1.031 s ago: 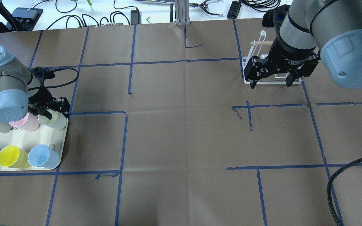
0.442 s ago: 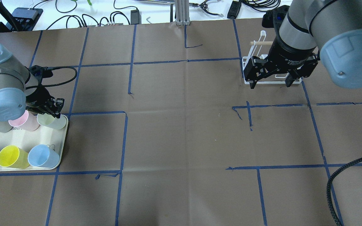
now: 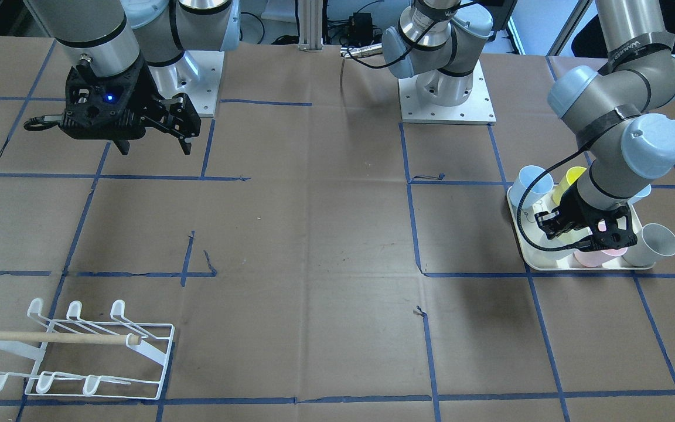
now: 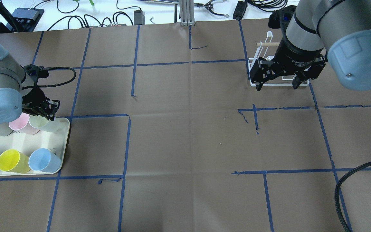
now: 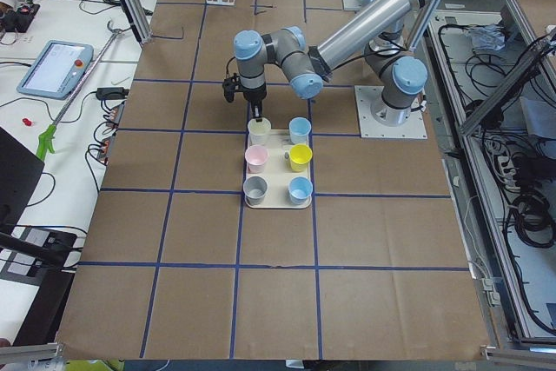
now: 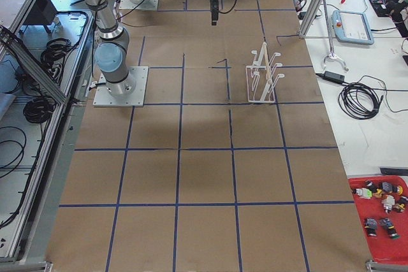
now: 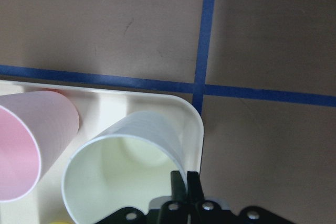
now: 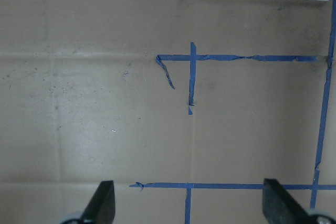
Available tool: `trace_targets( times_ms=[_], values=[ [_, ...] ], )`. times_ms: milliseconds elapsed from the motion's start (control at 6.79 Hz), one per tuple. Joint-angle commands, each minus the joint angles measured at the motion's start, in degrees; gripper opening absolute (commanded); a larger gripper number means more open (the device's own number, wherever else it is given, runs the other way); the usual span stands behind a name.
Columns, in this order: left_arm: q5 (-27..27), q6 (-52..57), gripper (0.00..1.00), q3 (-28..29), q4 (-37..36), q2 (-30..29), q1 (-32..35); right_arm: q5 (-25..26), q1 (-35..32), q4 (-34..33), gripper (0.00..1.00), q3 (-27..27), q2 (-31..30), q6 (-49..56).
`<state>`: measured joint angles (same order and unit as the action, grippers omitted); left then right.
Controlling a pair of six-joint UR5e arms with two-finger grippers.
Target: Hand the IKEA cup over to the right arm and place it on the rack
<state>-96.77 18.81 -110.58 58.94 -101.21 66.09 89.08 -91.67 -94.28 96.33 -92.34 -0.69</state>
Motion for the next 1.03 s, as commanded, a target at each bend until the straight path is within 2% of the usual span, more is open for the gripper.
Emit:
trace_targets(
  times_ms=[0,147,295,442,589,736,884],
  values=[
    [0.3,0.0,0.01,6.2,4.0,1.5,0.6,-0.1,0.0,-1.0,1.00,0.1,0.0,0.1],
    [0.5,0.0,0.00,11.6,7.3,1.4,1.9,-0.3,0.0,-3.7,1.00,0.2,0.0,0.0],
    [1.7,0.1,0.00,16.1,9.2,1.3,3.9,-0.4,-0.1,-11.5,1.00,1.4,0.1,0.0],
    [3.9,0.1,0.00,18.6,9.7,1.5,5.5,-3.8,0.0,-20.9,1.00,4.5,0.1,0.0],
    [6.2,1.2,0.00,19.3,9.0,2.0,6.8,-8.5,0.0,-30.5,1.00,8.7,0.1,-0.5],
    [10.5,4.1,0.00,19.3,6.4,2.3,7.4,-13.2,0.1,-44.0,1.00,13.0,0.2,-2.9],
    [17.3,5.9,0.00,19.1,4.3,2.7,7.7,-16.1,0.3,-52.3,1.00,17.2,0.1,-10.7]
  ],
)
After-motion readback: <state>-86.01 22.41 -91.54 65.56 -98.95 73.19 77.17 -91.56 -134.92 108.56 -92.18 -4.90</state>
